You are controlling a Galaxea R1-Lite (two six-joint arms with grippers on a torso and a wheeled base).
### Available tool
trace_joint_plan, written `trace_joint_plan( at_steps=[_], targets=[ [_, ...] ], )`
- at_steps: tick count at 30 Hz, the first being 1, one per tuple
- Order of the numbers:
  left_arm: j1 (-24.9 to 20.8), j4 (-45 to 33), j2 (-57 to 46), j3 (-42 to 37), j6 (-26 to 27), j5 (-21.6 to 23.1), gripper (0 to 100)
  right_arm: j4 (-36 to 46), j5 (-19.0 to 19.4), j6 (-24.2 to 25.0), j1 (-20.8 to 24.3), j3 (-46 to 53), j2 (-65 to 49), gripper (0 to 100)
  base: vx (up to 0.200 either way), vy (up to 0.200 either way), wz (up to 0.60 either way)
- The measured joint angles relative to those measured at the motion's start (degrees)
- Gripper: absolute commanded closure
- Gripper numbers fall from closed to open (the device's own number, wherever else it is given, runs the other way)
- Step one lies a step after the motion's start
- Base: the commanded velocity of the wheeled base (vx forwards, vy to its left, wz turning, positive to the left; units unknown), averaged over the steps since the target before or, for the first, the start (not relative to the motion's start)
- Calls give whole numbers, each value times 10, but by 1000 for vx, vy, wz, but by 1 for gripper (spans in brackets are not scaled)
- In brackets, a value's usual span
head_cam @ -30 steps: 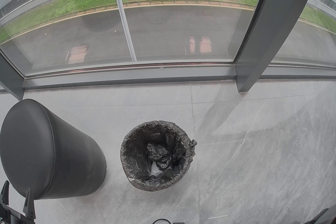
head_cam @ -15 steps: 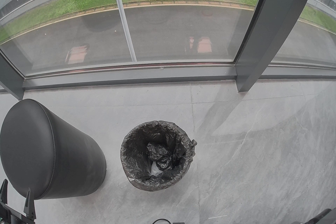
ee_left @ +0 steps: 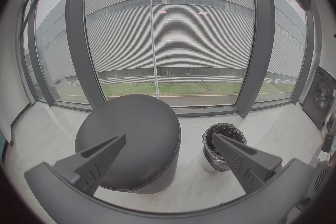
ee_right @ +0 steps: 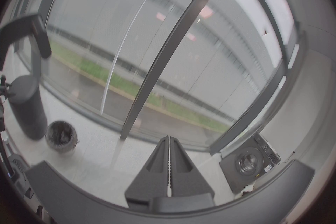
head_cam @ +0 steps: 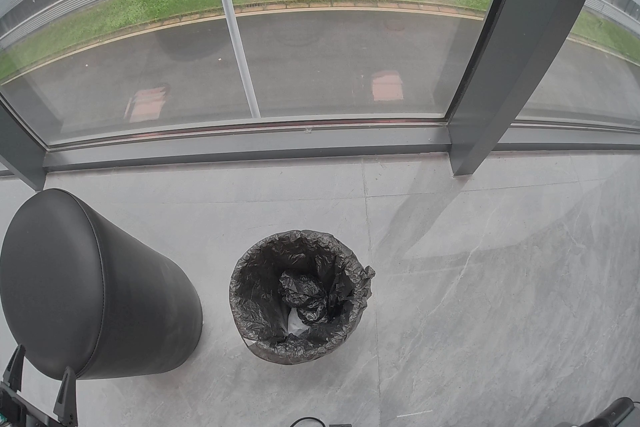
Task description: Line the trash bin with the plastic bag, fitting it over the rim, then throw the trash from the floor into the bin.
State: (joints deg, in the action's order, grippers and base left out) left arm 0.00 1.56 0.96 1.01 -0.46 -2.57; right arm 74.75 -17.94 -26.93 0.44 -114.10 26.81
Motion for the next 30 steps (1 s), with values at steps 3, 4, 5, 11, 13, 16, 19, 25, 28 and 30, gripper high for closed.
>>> trace_joint_plan(
  at_steps=[3,4,5,11,13,16,19,25,28,30],
  targets=[
    [0,-2,0,0,-2,4,0,-41,-7,0,7,29,-52,100,0,0,0],
    [0,-2,0,0,-3,5,0,-54,-9,1,9,46,-67,100,0,0,0],
    [0,-2,0,0,-4,7,0,-66,-11,1,11,67,-81,100,0,0,0],
    [0,-5,0,0,-8,12,0,-128,-17,27,19,216,-142,100,0,0,0],
    [0,-6,0,0,-6,15,0,-154,-18,45,21,275,-158,100,0,0,0],
    [0,-7,0,0,-4,16,0,-210,-19,71,22,360,-176,100,0,0,0],
    [0,-7,0,0,-3,18,0,-287,-20,95,22,446,-190,100,0,0,0],
    [0,-8,0,0,-2,20,0,-460,-21,125,18,618,-210,100,0,0,0],
    [0,-8,0,0,-1,21,0,-529,-23,138,13,703,-221,100,0,0,0],
    [0,-8,0,0,0,21,0,-576,-23,149,10,759,-229,100,0,0,0]
  ],
)
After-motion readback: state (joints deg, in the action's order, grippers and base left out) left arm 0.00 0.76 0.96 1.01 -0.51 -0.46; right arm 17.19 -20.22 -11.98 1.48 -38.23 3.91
